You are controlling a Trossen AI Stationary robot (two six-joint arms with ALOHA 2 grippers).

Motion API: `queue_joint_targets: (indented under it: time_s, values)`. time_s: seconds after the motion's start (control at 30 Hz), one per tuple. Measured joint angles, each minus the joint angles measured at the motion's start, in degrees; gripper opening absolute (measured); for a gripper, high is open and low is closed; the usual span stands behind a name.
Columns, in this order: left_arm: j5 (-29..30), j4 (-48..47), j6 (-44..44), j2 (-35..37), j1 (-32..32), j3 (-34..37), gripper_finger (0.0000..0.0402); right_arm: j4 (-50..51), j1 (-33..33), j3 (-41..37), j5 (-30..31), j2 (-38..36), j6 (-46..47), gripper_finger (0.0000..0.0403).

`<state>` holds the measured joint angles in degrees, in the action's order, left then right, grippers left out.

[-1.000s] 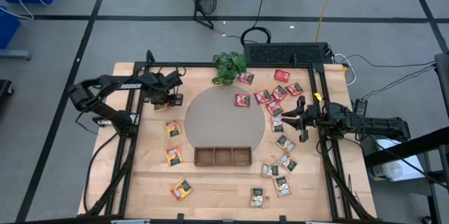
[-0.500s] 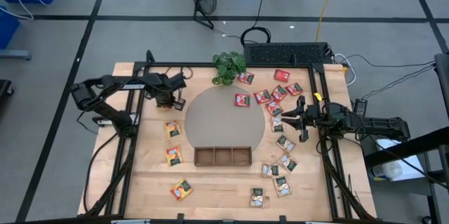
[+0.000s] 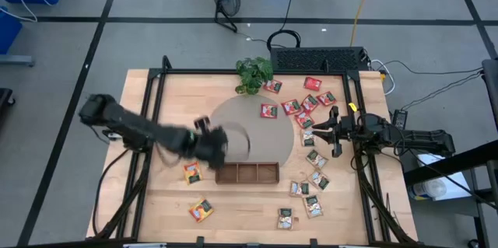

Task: Pick & Place Tea
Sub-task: Put the orange tea bag into the left slot of the wooden organizer

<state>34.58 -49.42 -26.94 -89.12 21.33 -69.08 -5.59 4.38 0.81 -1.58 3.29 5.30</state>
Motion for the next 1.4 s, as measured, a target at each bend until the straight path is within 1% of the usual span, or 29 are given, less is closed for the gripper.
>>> queue_joint_targets:
  time_s: [0.07, 0.17, 0.3, 0.43, 0.5, 0.57, 0.7, 0.77, 0.9, 1.03, 1.2, 1.4]
  values:
    - [1.61, 0.01, 1.41, -4.35, 4.53, -2.80, 0.0017, -0.10, 0.00, 0.01, 0.00, 0.00, 0.00, 0.0075]
    - [1.44, -0.42, 3.69, -12.22, 7.96, -6.44, 0.0017, -0.12, 0.00, -0.01, 0.00, 0.00, 0.00, 0.0075]
    - [1.39, -0.61, 6.76, -20.62, 8.79, -10.47, 0.0017, -0.13, 0.00, -0.01, 0.00, 0.00, 0.02, 0.0075]
    - [1.43, -1.26, 8.04, -25.51, 8.01, -13.62, 0.0027, -0.13, 0.00, 0.00, 0.00, 0.00, 0.00, 0.0075]
    - [0.70, -1.91, 8.22, -26.57, 7.73, -14.50, 0.0030, -0.13, 0.00, 0.01, 0.00, 0.00, 0.02, 0.0075]
    - [-1.34, -1.86, 8.44, -26.78, 7.42, -14.77, 0.0029, -0.13, 0.00, -0.01, 0.00, 0.00, 0.01, 0.0075]
    - [-3.37, -2.90, 7.61, -26.73, 7.44, -14.79, 0.0019, -0.13, 0.00, 0.01, 0.00, 0.00, 0.00, 0.0075]
    - [-3.69, -5.44, 5.37, -26.53, 7.57, -14.81, 0.0019, -0.13, 0.00, 0.01, 0.00, 0.00, 0.00, 0.0075]
    - [-4.06, -11.60, -0.32, -26.43, 7.66, -14.80, 0.0031, -0.13, 0.00, -0.01, 0.00, 0.00, 0.02, 0.0075]
    - [-6.99, -12.17, -2.63, -26.43, 7.00, -14.81, 0.0042, -0.11, 0.01, 0.00, 0.00, 0.00, 0.01, 0.0075]
    - [-7.68, -10.01, -3.50, -26.41, 5.95, -14.80, 0.0067, -0.10, 0.00, -0.01, 0.00, 0.00, 0.00, 0.0075]
    - [-9.57, -10.40, -5.24, -26.41, 5.25, -14.81, 0.0119, -0.12, 0.00, -0.01, 0.00, 0.00, 0.01, 0.0075]
